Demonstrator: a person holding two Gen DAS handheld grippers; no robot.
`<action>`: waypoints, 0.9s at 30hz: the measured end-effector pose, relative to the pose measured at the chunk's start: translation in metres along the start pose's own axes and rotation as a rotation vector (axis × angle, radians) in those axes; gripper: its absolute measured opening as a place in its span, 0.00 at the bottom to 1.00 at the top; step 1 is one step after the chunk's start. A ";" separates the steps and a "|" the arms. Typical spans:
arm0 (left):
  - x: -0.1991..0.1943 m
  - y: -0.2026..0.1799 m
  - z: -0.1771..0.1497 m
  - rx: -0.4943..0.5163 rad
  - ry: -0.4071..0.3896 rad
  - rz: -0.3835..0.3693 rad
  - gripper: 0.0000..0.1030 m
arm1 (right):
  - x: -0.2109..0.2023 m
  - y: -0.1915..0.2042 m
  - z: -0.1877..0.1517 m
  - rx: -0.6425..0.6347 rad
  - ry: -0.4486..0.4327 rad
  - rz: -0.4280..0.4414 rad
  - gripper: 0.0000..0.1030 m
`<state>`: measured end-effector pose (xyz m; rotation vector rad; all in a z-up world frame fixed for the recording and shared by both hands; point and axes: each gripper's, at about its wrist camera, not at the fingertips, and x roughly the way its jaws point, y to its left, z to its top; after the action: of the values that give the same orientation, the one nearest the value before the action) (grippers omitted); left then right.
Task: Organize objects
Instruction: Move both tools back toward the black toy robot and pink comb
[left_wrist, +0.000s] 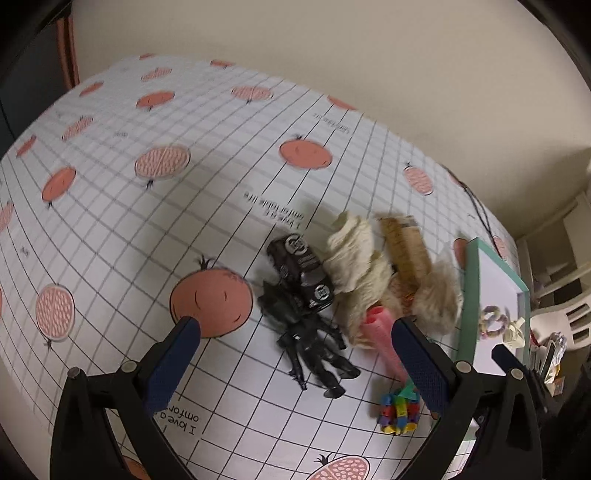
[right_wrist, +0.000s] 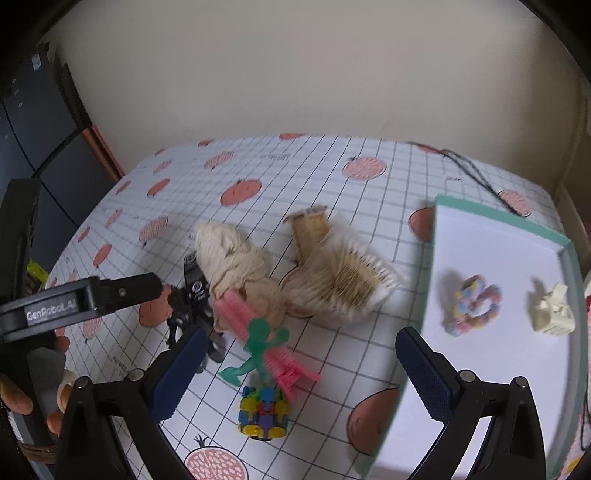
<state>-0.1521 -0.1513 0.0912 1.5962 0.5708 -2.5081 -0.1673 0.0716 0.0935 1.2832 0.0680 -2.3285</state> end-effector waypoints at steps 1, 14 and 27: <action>0.003 0.001 -0.001 -0.007 0.008 0.007 1.00 | 0.004 0.003 -0.002 -0.004 0.012 0.001 1.00; 0.024 0.007 -0.006 -0.070 0.062 -0.023 1.00 | 0.022 0.018 -0.008 -0.021 0.043 0.012 0.84; 0.035 0.003 -0.006 -0.059 0.074 -0.024 0.86 | 0.031 0.017 -0.007 0.018 0.057 0.040 0.53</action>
<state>-0.1613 -0.1477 0.0570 1.6772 0.6710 -2.4333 -0.1684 0.0460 0.0673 1.3478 0.0398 -2.2632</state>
